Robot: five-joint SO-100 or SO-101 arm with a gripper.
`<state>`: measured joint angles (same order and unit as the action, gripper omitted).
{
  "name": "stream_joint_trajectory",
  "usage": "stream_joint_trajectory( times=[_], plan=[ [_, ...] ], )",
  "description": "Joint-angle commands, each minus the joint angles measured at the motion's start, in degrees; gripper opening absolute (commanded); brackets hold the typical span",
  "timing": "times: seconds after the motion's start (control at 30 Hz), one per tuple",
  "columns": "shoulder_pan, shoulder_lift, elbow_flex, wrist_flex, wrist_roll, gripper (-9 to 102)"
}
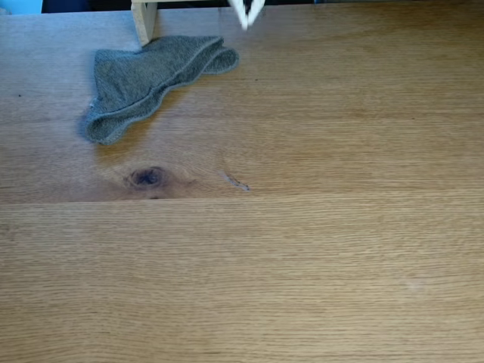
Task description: Clean the area in front of the robot
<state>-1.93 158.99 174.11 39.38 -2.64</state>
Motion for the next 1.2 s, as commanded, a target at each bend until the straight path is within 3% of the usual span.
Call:
stream_joint_trajectory(
  times=[0.0, 0.27, 0.33, 0.43, 0.63, 0.9, 1.17],
  plan=[
    [5.71, -13.10, -13.97, -3.87, 2.11, 1],
    [25.75, -33.75, -30.41, -9.32, 2.90, 17],
    [31.46, -36.39, -33.31, -7.47, 3.78, 20],
    [39.55, -40.08, -36.30, -1.85, 3.69, 32],
    [52.56, -53.79, -37.44, -0.35, -1.41, 39],
    [57.92, -70.84, -38.41, -7.12, -9.58, 47],
    [58.36, -83.41, -38.41, -20.83, -14.59, 44]
  ],
)
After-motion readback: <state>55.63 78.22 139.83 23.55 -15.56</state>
